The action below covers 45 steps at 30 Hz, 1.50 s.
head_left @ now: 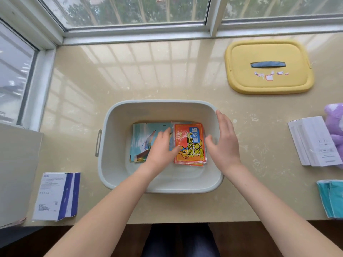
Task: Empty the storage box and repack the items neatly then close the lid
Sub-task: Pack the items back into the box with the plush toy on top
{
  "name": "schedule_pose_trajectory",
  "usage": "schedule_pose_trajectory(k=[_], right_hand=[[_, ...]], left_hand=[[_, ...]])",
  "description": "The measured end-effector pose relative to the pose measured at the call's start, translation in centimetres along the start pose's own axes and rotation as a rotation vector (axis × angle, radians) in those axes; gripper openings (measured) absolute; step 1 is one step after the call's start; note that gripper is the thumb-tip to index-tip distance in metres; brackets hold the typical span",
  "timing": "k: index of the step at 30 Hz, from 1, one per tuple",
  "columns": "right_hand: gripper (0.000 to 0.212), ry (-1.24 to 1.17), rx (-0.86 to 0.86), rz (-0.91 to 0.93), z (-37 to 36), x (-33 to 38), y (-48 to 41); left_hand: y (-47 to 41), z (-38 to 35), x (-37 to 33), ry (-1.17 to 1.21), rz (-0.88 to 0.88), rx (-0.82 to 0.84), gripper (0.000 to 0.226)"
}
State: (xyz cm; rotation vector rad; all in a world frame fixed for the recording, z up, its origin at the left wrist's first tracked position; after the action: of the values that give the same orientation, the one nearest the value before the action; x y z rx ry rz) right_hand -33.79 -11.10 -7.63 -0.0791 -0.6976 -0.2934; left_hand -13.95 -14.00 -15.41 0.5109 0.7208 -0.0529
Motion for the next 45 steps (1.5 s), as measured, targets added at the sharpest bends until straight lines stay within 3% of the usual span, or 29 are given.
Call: schedule_pose_trajectory(k=[5, 9, 14, 18, 25, 32, 36, 41, 45], right_hand=[[0.060, 0.085, -0.065, 0.106, 3.7, 4.6, 0.7], [0.053, 0.128, -0.102, 0.253, 8.9, 9.9, 2.5], [0.051, 0.156, -0.076, 0.404, 13.4, 14.9, 6.8], [0.050, 0.182, 0.035, 0.517, 12.9, 16.4, 11.2], [0.050, 0.286, 0.256, 0.537, 9.8, 15.2, 14.1], [0.057, 0.267, 0.273, 0.569, 8.6, 16.1, 13.8], [0.049, 0.266, 0.277, 0.588, 6.3, 18.1, 14.1], [0.054, 0.248, 0.296, 0.650, 2.0, 22.5, 15.4], [0.054, 0.252, 0.280, 0.604, -1.9, 25.2, 16.0]], left_hand=[[5.2, 7.7, -6.5, -0.167, -0.187, -0.170, 0.053], [12.0, 14.1, -12.1, -0.304, -0.355, -0.343, 0.053], [20.6, 18.8, -14.9, -0.363, -0.408, -0.513, 0.052], [25.3, 18.9, -12.5, -0.286, -0.293, -0.517, 0.054], [30.2, 16.2, -5.6, -0.194, -0.026, -0.492, 0.059], [33.0, 16.7, -1.5, -0.179, 0.124, -0.528, 0.064], [34.8, 18.4, 1.9, -0.136, 0.219, -0.539, 0.070], [35.8, 22.4, 8.0, -0.062, 0.296, -0.567, 0.050], [35.0, 25.1, 14.4, -0.013, 0.351, -0.507, 0.050]])
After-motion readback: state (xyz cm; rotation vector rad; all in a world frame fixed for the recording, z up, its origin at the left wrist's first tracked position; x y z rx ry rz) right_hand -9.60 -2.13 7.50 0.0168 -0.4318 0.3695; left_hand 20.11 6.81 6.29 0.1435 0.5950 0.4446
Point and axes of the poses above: each hand's wrist, its own y-axis away from the middle knuckle, its own z-axis out of the back of the hand, x = y × z, the point moved 10 cm from there along -y, towards the middle knuckle, and after that the axes turned 3 degrees about y, right-handed, at the moved point
